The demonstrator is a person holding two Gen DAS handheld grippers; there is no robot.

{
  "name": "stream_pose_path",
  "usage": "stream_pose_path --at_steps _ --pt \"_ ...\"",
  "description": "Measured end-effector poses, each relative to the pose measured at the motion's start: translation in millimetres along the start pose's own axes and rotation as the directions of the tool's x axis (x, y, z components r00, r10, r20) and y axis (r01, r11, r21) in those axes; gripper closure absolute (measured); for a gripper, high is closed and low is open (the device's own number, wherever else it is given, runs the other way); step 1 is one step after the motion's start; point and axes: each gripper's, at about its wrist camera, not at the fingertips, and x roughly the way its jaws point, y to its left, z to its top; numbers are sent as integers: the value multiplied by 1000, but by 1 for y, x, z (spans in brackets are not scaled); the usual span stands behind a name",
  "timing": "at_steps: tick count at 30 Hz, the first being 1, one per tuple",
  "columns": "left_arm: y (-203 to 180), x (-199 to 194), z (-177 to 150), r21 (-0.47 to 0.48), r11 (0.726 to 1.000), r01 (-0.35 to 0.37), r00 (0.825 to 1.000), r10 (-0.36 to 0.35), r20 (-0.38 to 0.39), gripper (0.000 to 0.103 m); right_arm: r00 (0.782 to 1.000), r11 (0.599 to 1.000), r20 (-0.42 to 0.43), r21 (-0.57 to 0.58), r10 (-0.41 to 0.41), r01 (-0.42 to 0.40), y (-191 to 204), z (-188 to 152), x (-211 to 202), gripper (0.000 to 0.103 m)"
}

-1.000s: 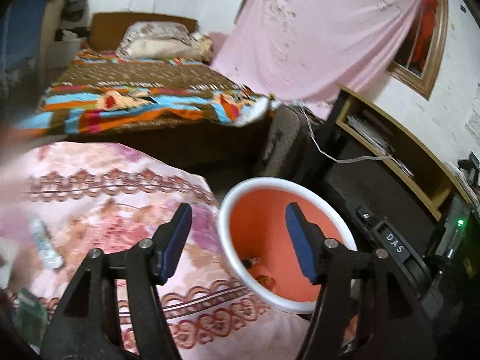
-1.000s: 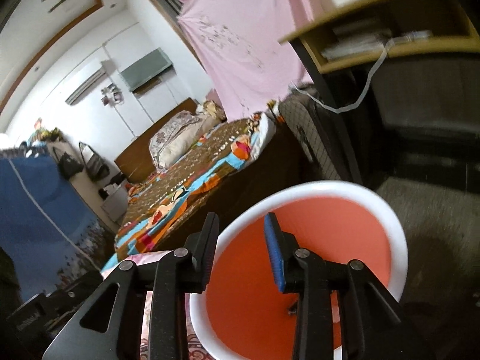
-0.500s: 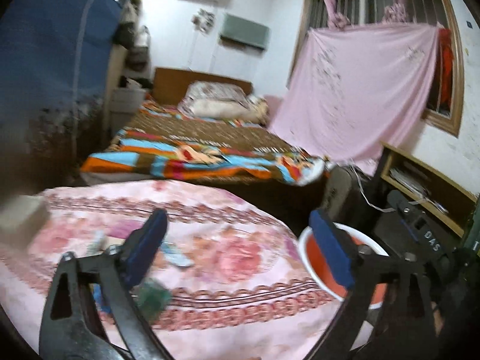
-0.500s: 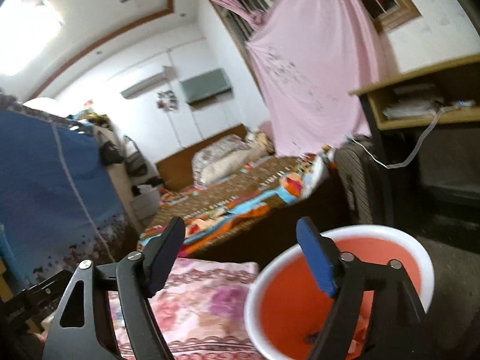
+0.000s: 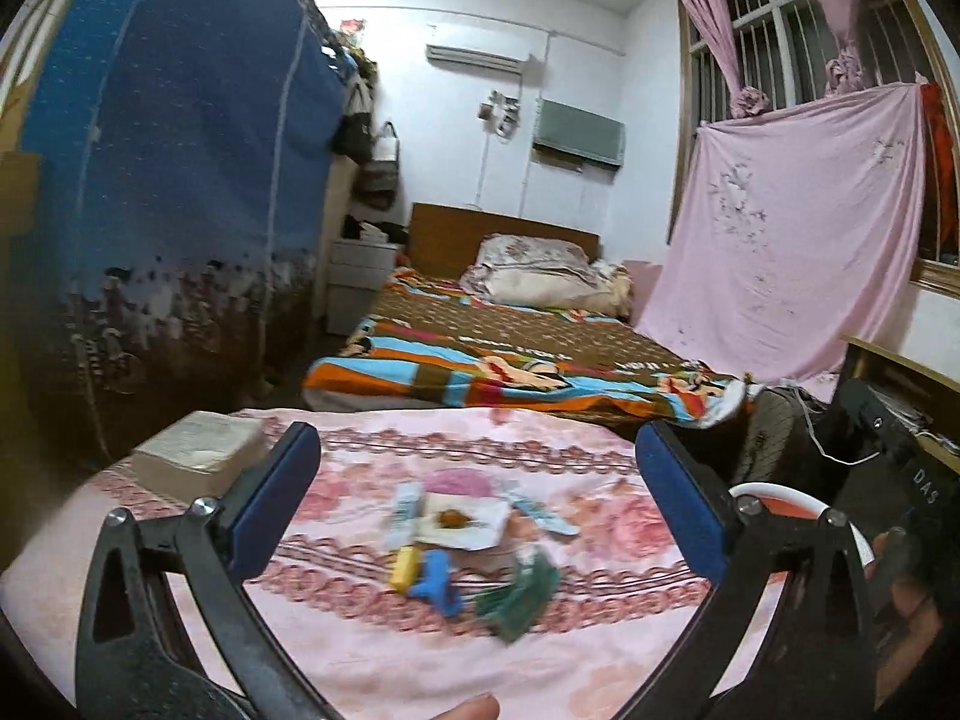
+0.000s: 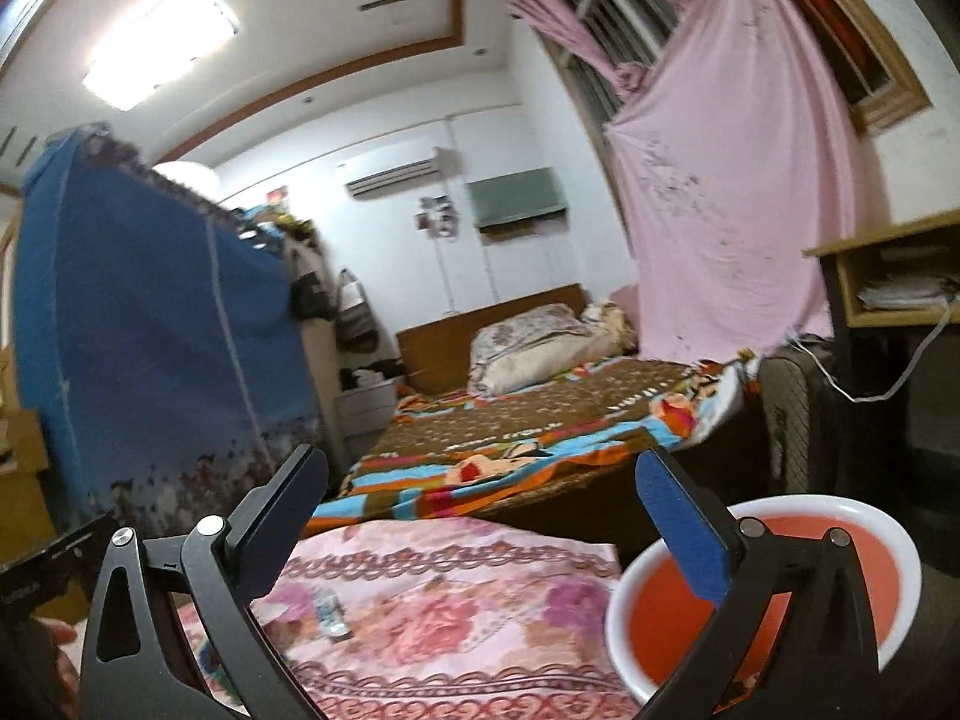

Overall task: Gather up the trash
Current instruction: 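Return both tools from the bucket to the remaining trash on the bedspread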

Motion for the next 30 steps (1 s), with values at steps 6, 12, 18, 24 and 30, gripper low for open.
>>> stream_pose_path --at_steps 6,12,18,24,30 --pt "27 -12 -4 16 999 -49 998 49 28 11 995 993 -20 -52 101 -101 30 -8 -1 0" --pt "49 -21 -10 18 997 -79 995 78 55 11 977 971 -51 -115 205 -210 64 -23 -1 0" --pt "62 -7 -17 17 996 -89 996 89 -30 11 944 927 -230 -238 236 -290 102 -48 25 0" --pt "78 11 -28 -39 996 -76 983 68 -172 13 879 908 -438 -262 189 -326 118 -69 60 0" --pt "90 34 -36 -96 993 -62 952 30 -304 18 771 902 -602 -185 209 -389 113 -88 86 0"
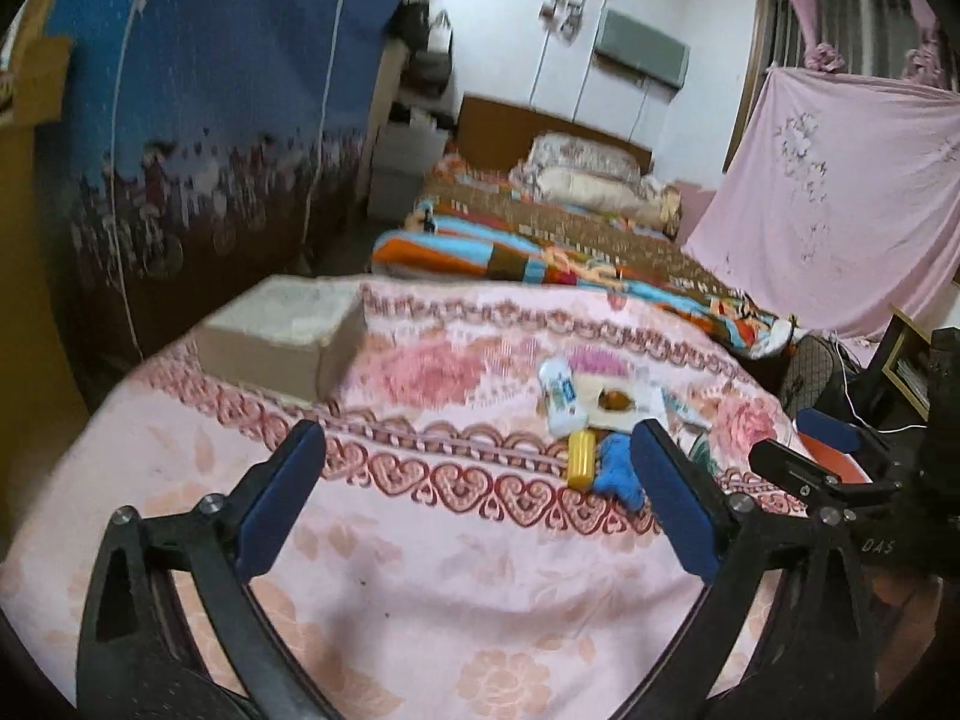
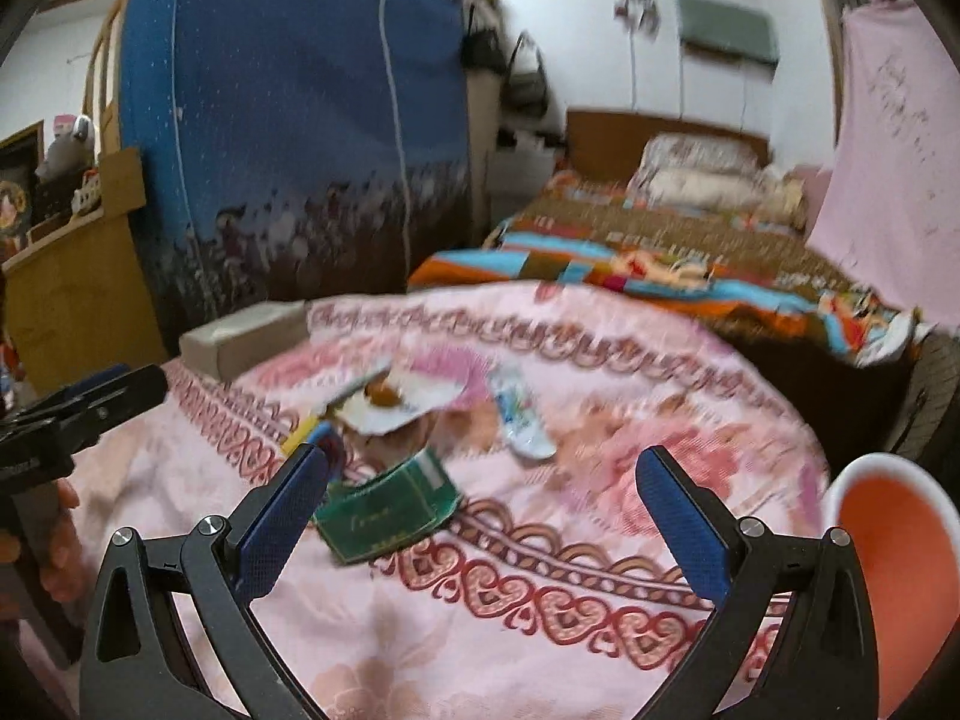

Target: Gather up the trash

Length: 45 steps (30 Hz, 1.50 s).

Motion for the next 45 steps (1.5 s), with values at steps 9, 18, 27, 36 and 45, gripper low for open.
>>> stream_pose_path --at_steps 9,18,27,36,45 --pt "11 32 -4 -48 999 20 983 -29 -181 36 979 991 -200 -115 48 -72 30 -10 35 1" --pt "2 45 -8 -22 994 111 959 -113 -259 54 957 994 -281 -60 71 -92 20 -11 53 38" --pt "-22 64 -1 12 989 145 941 -134 -311 66 965 996 -248 33 88 -82 2 -8 45 50" --pt "-42 81 1 -12 972 233 915 -223 -337 79 970 987 -220 143 106 -76 -18 -8 41 50" --pt "-25 78 -4 -125 960 252 906 -279 -317 88 970 987 -219 144 109 -78 -17 -8 41 50"
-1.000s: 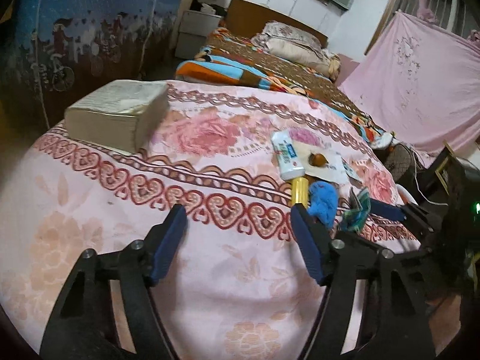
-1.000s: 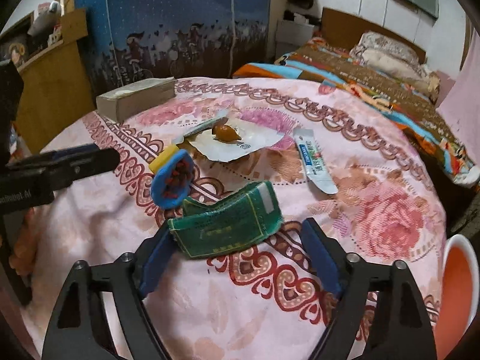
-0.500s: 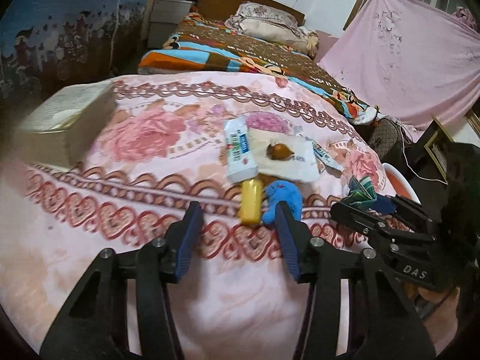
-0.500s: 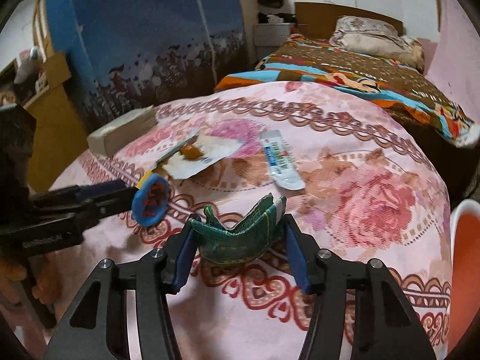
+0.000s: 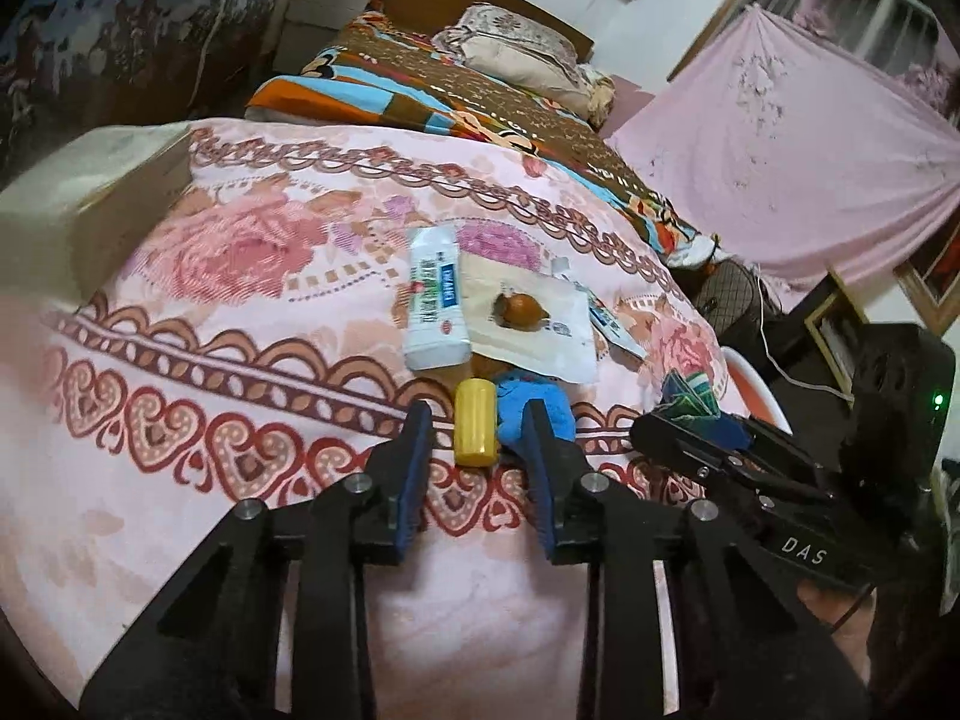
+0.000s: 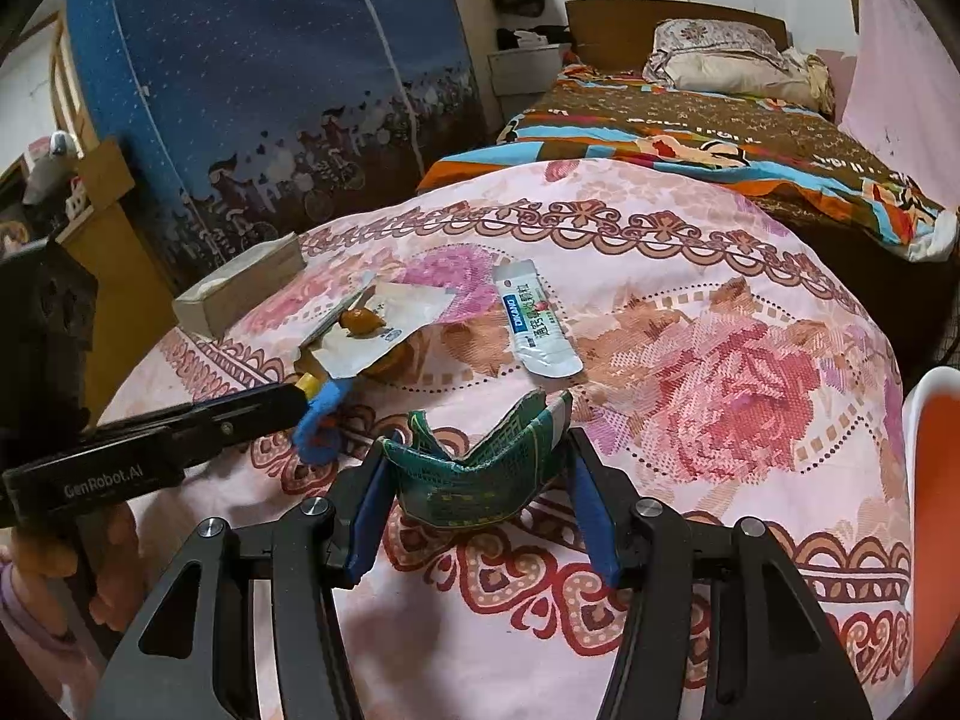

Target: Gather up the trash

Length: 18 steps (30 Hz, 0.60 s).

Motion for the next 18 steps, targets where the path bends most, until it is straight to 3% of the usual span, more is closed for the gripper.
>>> stream_pose_path --at_steps 12,18 --pt "22 -18 -10 -115 993 22 996 -12 85 89 999 999 33 13 -33 33 -3 -3 -8 50" --pt "7 -12 -9 -48 999 -4 998 7 63 89 999 999 40 30 -35 34 -7 -2 -10 50"
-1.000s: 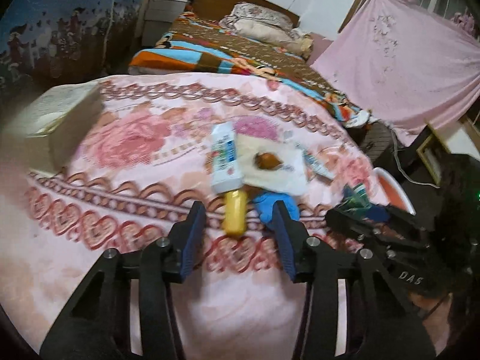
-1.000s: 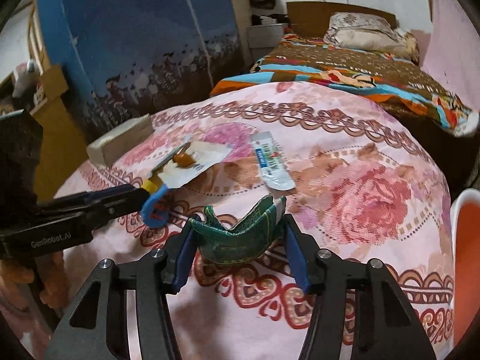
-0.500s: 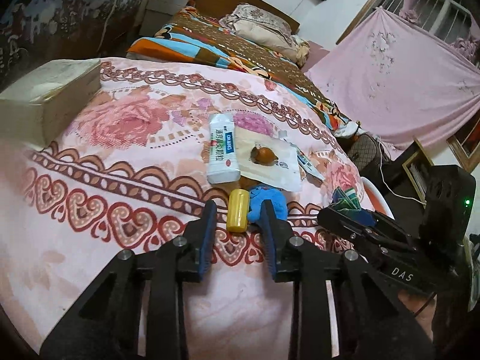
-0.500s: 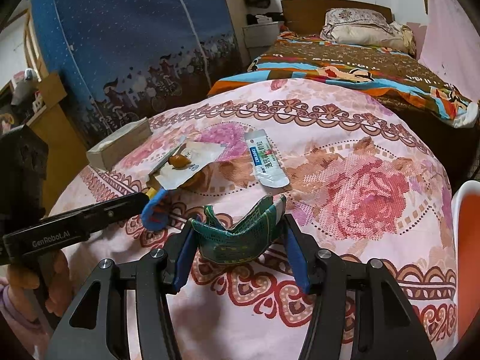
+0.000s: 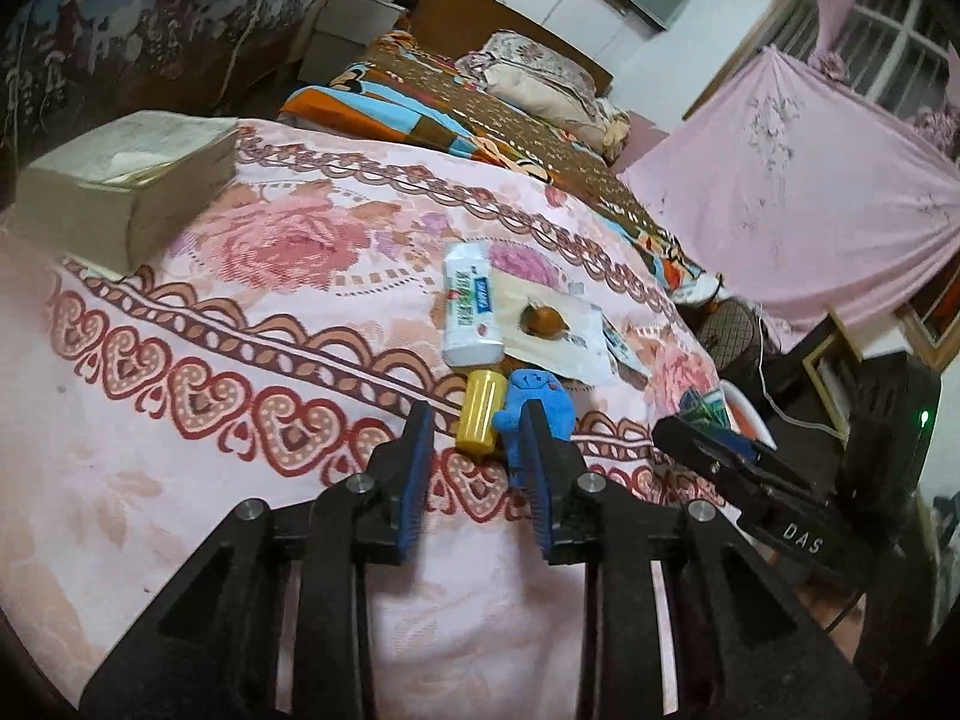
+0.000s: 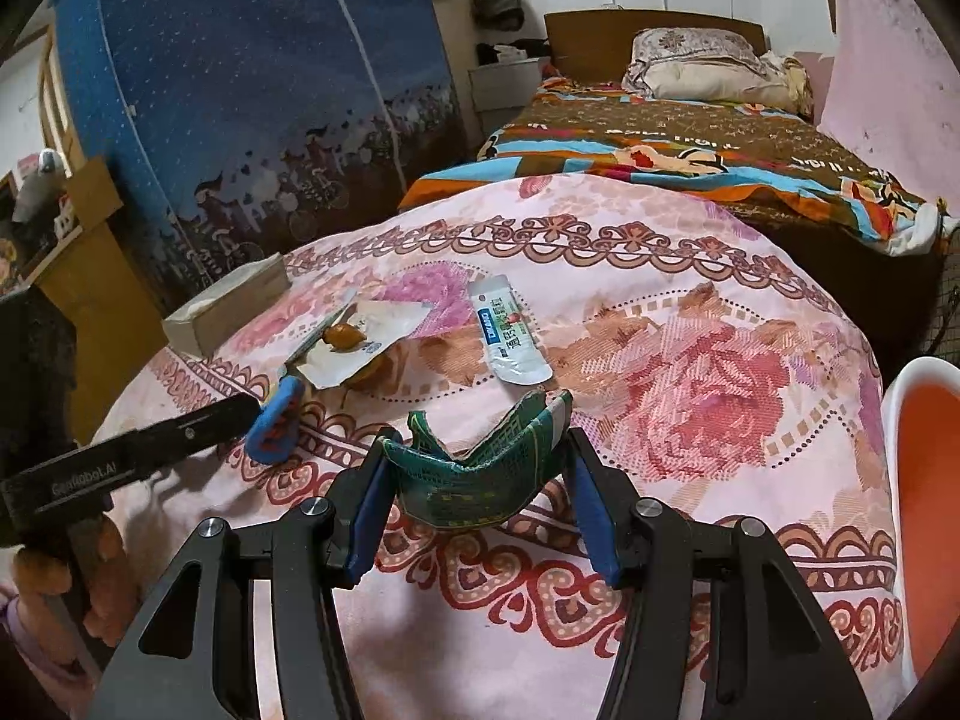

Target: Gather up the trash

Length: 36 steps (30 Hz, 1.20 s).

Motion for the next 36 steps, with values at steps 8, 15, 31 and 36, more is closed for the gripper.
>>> stream_pose_path --at_steps 8,15,31,36 --pt "-22 2 -5 120 992 -35 999 37 -14 88 1000 1000 16 10 -3 3 -1 1 -2 50" --pt "7 -27 0 -36 999 -24 993 28 119 89 1000 1000 15 12 -4 3 0 2 0 50" --pt "-24 17 5 133 984 -118 990 127 -55 91 1000 1000 16 11 -7 7 0 1 -1 50" --pt "-8 10 5 39 997 -64 997 65 -38 97 1000 1000 20 14 -6 6 0 1 -2 50"
